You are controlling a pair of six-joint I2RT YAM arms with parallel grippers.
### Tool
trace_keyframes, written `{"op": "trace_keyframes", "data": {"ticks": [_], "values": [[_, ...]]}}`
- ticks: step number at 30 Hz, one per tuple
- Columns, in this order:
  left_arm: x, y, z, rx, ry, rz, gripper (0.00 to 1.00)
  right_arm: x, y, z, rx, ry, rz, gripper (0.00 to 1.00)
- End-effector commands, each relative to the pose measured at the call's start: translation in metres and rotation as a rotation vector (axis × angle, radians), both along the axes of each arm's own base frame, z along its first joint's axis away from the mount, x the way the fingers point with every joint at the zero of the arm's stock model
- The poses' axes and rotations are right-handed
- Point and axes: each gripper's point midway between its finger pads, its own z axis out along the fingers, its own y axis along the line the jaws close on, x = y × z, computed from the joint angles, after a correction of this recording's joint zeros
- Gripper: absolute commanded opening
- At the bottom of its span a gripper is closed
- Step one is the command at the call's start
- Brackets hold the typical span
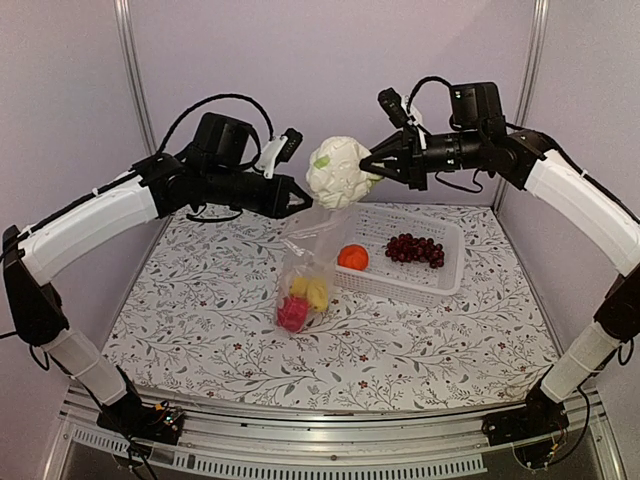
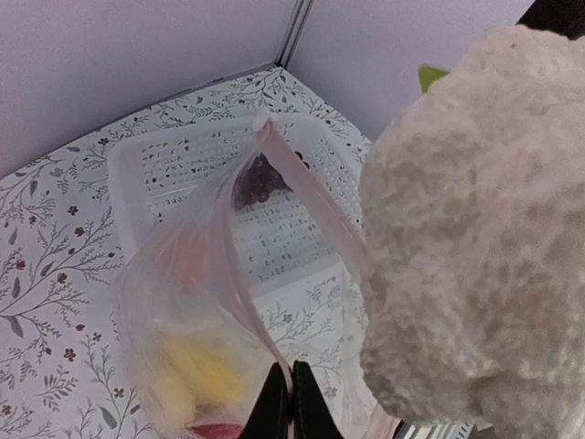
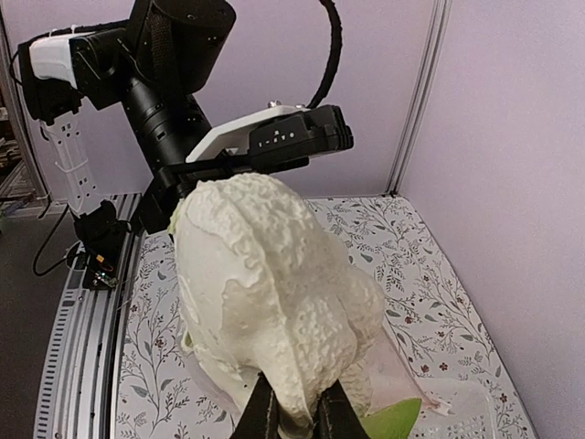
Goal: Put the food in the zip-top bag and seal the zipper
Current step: Place the fake vegetable in the zipper food storage bag.
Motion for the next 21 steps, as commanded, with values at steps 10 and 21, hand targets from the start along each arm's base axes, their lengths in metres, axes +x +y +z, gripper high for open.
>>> {"op": "trace_keyframes", "data": {"ticks": [10, 21], "values": [[-0.030, 0.008, 0.023, -0.053, 0.041, -0.082, 0.03, -0.011, 0.004, 0.021, -0.031, -0.279, -0.005, 0.00], [-0.024, 0.042, 0.006, -0.029, 0.041, -0.004, 0.03, -0.009, 0.036, -0.043, -0.179, -0.421, -0.004, 0.00]]}}
